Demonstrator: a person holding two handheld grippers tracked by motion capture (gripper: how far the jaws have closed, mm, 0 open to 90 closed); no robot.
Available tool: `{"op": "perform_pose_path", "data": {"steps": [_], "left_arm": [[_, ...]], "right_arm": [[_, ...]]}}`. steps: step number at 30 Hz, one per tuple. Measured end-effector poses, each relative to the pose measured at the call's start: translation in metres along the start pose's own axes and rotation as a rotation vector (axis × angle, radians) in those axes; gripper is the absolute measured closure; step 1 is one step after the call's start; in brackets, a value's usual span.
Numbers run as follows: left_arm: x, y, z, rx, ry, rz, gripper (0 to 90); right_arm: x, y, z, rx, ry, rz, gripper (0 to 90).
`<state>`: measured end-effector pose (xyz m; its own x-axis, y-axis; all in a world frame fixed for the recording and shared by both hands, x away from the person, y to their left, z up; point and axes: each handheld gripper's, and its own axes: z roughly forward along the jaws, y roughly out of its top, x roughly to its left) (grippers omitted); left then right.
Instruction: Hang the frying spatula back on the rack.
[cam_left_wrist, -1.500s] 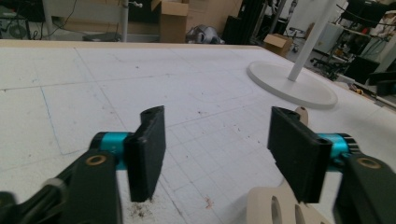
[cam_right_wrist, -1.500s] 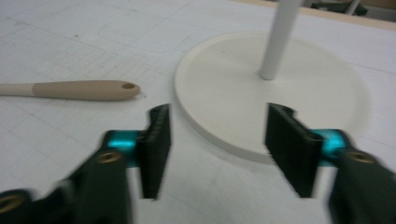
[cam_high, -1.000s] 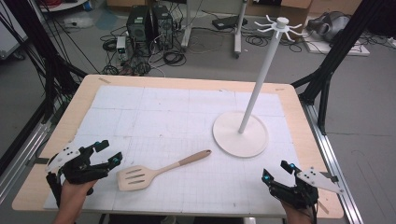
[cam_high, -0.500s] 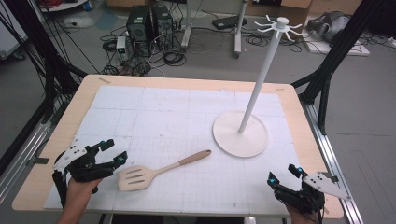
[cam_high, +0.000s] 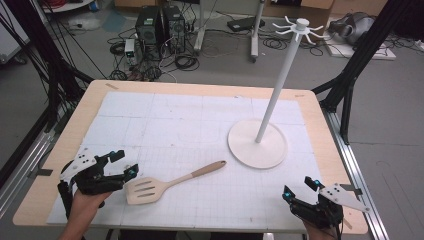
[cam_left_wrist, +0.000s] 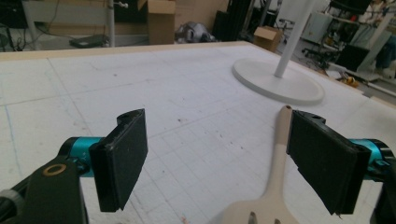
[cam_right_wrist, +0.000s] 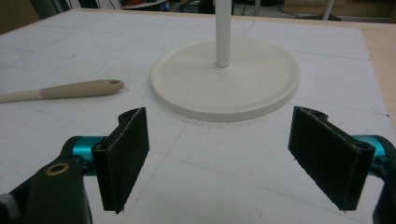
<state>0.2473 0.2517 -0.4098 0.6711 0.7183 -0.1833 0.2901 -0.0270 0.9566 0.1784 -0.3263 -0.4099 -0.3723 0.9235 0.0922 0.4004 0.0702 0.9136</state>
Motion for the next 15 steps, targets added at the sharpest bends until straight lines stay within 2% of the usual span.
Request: {"op": "perform_pose_path", "data": {"steps": [6,13,14,15], "left_arm": [[-0.006,0.004,0.005,0.046,-0.05,0.022,27.2],[-0.016,0.018,0.023,0.171,-0.129,0.088,29.7],[-0.016,0.018,0.023,0.171,-0.129,0.088,29.9],[-0.019,0.021,0.03,0.209,-0.144,0.113,30.0]], "right_arm": [[0.002,-0.001,-0.001,0.004,0.017,0.009,19.2],[0.001,-0.001,0.001,0.004,0.028,0.017,19.2],[0.001,-0.001,0.001,0.004,0.028,0.017,19.2],[0.002,0.0,0.002,0.004,0.03,0.013,19.2]]}}
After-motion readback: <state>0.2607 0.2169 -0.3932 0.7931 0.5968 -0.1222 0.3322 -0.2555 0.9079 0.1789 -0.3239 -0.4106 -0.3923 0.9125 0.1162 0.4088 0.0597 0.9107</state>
